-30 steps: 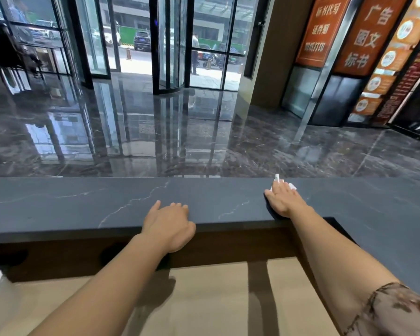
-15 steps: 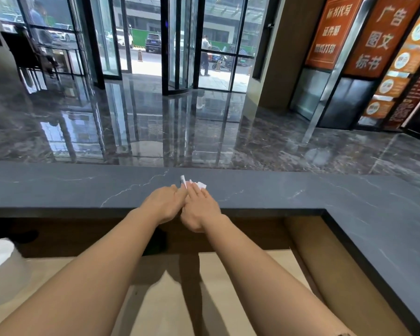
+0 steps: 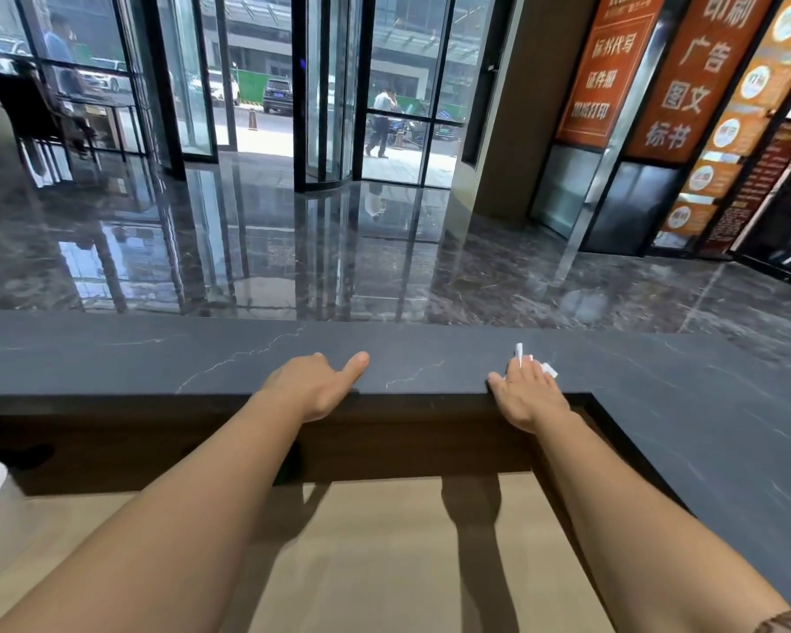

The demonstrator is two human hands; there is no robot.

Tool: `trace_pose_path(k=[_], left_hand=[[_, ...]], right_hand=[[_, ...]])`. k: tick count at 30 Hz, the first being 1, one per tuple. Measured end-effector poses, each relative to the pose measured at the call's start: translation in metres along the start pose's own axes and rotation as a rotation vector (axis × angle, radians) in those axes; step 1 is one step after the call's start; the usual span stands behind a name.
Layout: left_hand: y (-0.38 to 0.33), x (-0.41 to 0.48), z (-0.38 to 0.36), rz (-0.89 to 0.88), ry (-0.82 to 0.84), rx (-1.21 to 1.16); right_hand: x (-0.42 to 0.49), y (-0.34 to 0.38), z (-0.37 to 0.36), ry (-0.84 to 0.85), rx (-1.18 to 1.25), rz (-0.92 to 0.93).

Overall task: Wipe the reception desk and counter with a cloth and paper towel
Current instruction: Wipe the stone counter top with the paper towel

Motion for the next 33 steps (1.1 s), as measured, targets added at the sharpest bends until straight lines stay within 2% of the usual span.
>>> trace_pose_path(k=[3,7,9,11,13,15,20,22,25,27,29,33], left_hand=[[-0.007,-0.002,0.003,-0.003,-0.007,0.066],[-0.021,-0.005,0.003,-0.017,-0.064,0.123],[-0.025,-0.005,0.003,-0.018,-0.080,0.108],[-0.026,-0.003,0.003,0.000,-0.099,0.117],[-0.026,-0.001,0.003,0.020,-0.110,0.159],[-0.030,-0.001,0.002,0.031,-0.110,0.194],[-0.050,-0.008,-0.007,0.036,-0.195,0.365],[-0.069,-0.008,-0.015,-0.082,-0.194,0.320],[-0.099,-0.009,-0.029,-0.228,-0.133,0.245],[-0.108,-0.007,-0.031,-0.227,-0.138,0.241],[-0.112,-0.004,-0.027,-0.211,-0.157,0.235],[-0.109,0.001,-0.017,-0.223,-0.116,0.095]], right_hand=[[0.006,0.056,-0.004,-0.073,0.096,0.091],[0.015,0.163,-0.030,-0.002,0.049,0.416],[0.017,0.186,-0.038,0.073,-0.016,0.498],[0.019,0.179,-0.032,0.077,-0.029,0.530],[0.022,0.147,-0.021,0.017,0.046,0.489],[0.032,0.091,-0.009,-0.029,0.102,0.365],[0.042,-0.059,0.011,-0.022,0.004,0.061],[0.038,-0.075,0.016,-0.002,0.010,-0.012],[0.037,-0.056,0.022,-0.028,0.015,-0.078],[0.042,-0.019,0.019,-0.047,0.045,-0.003],[0.054,0.029,0.009,-0.033,0.075,0.152],[0.080,0.102,-0.013,0.112,-0.034,0.462]])
Point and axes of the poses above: each hand's wrist, its own x-axis towards the middle knuckle, its own z-axis out of the back of the hand, y = z × x, the point moved 6 cm from there along x, towards the middle knuckle, and after that the axes turned 14 degrees about z, right-handed, at the moved point
